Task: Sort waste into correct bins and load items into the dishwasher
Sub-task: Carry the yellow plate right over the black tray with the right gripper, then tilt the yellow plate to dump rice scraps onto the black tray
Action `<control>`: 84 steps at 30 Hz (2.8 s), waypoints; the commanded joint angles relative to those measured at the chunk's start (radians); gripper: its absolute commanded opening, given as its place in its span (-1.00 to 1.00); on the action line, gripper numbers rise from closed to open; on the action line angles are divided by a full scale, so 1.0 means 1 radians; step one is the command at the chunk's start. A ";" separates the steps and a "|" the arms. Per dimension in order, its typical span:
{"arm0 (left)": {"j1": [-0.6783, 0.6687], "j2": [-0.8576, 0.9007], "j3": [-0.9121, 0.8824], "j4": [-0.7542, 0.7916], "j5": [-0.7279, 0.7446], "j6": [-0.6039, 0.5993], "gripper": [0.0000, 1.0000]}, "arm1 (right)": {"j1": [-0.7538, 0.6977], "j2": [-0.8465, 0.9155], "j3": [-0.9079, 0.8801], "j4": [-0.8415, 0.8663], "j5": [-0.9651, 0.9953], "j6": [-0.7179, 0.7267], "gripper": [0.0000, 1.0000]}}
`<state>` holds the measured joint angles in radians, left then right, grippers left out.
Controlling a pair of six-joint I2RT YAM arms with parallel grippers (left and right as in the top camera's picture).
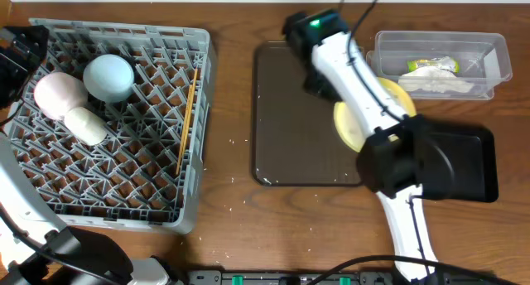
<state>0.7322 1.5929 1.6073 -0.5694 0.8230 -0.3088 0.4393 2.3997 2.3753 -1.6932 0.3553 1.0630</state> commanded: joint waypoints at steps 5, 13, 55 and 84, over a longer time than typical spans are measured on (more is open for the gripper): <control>0.002 -0.020 0.000 0.002 -0.006 0.021 0.97 | -0.143 -0.119 0.021 -0.005 -0.027 0.077 -0.97; 0.002 -0.020 0.000 0.002 -0.005 0.021 0.97 | -0.315 -0.124 0.021 -0.005 -0.186 0.111 -0.98; 0.002 -0.020 0.000 0.002 -0.005 0.021 0.97 | -0.753 -0.154 0.010 -0.006 -0.834 -0.251 -0.98; 0.002 -0.020 0.000 0.002 -0.005 0.021 0.97 | -0.814 -0.225 -0.178 -0.006 -0.876 -0.348 -0.97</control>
<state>0.7322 1.5929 1.6073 -0.5694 0.8230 -0.3088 -0.3679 2.1990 2.2429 -1.6951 -0.5159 0.7502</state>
